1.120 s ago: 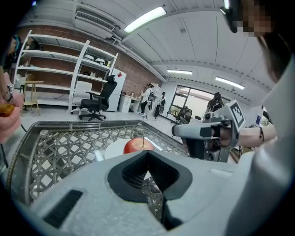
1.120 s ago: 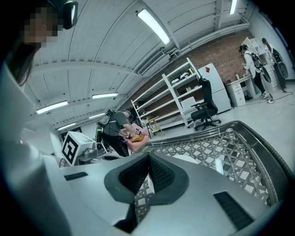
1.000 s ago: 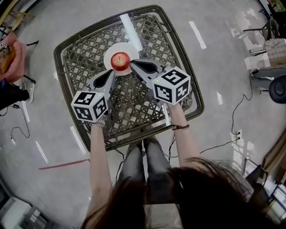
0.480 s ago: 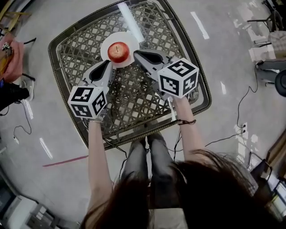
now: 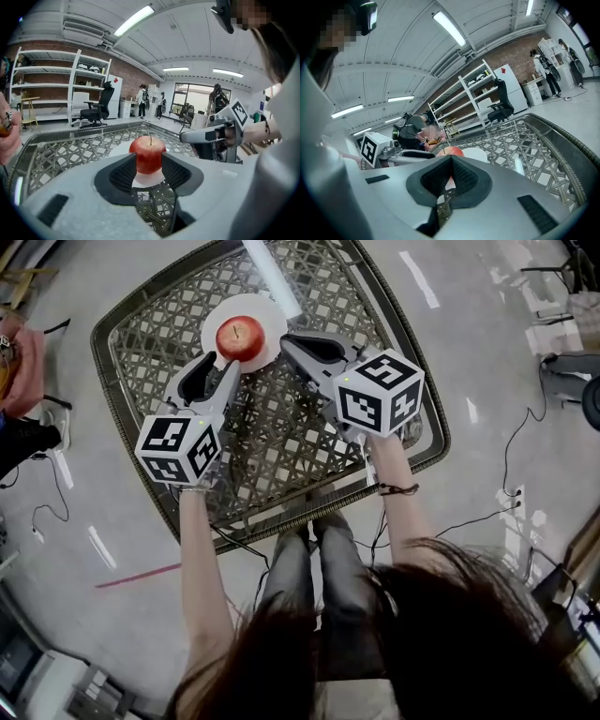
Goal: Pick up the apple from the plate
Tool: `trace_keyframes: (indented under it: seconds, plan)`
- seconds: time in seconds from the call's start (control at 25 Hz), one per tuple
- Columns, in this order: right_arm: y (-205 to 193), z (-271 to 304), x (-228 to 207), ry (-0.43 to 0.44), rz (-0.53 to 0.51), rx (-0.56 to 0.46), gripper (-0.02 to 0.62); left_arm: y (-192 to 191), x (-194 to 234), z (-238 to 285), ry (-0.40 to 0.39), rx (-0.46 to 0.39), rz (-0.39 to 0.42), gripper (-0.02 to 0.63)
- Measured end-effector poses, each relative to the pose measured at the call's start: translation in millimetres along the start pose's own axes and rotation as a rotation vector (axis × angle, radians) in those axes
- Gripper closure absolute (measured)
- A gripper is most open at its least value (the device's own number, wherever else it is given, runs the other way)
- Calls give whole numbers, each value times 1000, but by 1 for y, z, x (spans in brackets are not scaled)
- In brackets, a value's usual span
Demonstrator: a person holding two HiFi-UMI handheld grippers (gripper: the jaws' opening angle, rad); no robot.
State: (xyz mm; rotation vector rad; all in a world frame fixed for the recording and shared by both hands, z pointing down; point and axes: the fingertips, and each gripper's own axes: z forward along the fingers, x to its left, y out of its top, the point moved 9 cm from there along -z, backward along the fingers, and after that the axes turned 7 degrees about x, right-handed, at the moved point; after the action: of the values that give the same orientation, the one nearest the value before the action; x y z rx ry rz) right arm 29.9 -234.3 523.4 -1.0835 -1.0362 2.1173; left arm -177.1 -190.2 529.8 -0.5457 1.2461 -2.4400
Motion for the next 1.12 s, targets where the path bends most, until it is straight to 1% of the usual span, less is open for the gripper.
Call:
trace_keyframes:
  seconds: [0.32,0.52,0.84,1.12]
  plan:
    - [-2,2,-3,0,-3,3,586,1,2,5,14,-20,18,367]
    - [-4,4,-4,0,5,5,586,2,3,9,8,-30,30,296]
    - [-8,5,-7,-3,11,3,586,3,4,17,-14,-31,68,252]
    - [-10,4,-9,-11,20,-3,586,7,4,27,-41,0,129,212]
